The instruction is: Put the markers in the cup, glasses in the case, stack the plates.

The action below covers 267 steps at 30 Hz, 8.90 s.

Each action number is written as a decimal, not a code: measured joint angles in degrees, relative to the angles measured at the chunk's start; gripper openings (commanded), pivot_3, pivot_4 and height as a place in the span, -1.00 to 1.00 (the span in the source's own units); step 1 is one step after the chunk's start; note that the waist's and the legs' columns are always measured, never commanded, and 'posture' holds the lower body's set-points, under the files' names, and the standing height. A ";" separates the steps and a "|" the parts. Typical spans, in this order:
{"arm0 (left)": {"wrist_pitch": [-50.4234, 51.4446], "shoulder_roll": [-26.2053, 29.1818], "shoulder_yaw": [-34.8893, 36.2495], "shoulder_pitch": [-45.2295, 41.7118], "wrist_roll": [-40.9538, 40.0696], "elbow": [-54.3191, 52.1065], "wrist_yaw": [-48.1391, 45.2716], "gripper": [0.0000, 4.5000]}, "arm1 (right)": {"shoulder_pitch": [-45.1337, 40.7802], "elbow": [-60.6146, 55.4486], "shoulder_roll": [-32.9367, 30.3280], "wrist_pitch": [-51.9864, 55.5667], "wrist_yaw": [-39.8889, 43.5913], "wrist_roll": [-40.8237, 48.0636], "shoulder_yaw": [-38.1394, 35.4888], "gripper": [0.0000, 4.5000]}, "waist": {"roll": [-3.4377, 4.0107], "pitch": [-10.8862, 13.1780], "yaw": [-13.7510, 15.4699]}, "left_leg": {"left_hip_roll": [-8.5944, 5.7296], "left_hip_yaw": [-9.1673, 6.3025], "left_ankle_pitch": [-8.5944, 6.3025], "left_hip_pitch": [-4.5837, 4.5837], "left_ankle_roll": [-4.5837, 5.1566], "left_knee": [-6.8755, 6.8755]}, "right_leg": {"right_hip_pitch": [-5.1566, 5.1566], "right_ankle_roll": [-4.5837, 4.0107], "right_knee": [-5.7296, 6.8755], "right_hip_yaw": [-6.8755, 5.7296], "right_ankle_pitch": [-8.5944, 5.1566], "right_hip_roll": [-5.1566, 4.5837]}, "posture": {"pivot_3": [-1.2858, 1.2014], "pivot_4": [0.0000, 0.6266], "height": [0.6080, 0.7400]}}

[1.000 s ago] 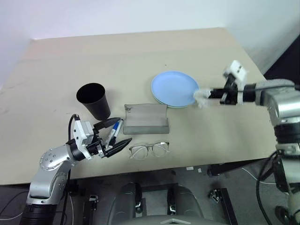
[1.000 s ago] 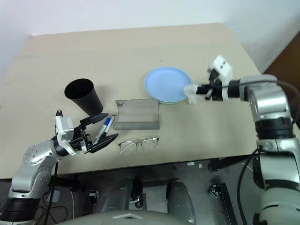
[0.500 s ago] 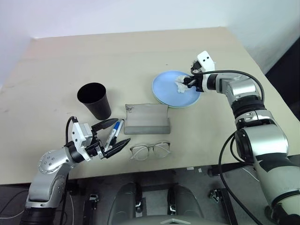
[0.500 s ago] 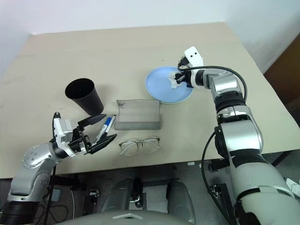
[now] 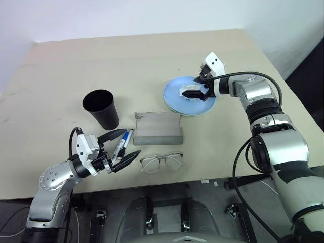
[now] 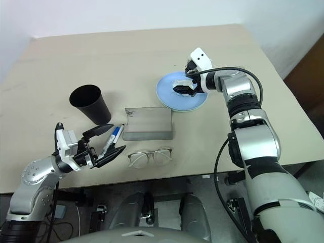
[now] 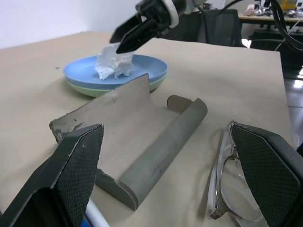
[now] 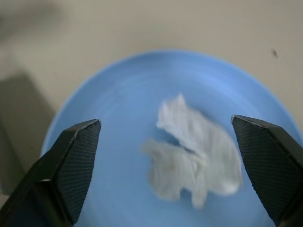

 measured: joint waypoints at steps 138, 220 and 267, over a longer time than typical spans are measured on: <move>11.09 3.44 4.07 7.26 -3.49 -15.51 7.56 1.00 | -8.87 2.74 13.63 -6.17 33.74 -5.30 26.65 -0.98 | 0.01 0.04 -1.32 | 0.03 -0.05 0.29 -0.67 -0.23 -0.18 | -0.72 -0.20 -0.01 -0.02 0.18 0.06 | 0.03 -0.52 0.68; 2.01 3.36 9.15 9.13 -2.15 0.17 -2.64 1.00 | -1.89 4.99 13.39 -3.18 8.37 -4.51 7.01 -1.00 | -0.03 0.02 -1.44 | 0.03 0.00 0.35 -0.21 -0.25 -0.27 | -0.39 -0.22 0.03 0.04 0.21 0.04 | 0.03 -0.52 0.68; 14.51 6.13 19.54 12.55 -7.58 -8.21 9.34 1.00 | 17.08 -45.97 2.18 26.40 19.79 14.66 9.46 -1.00 | -0.08 0.01 -1.33 | 0.02 -0.07 0.19 -0.04 0.03 -0.66 | -0.35 -0.38 -0.24 0.05 0.31 -0.04 | 0.03 -0.52 0.68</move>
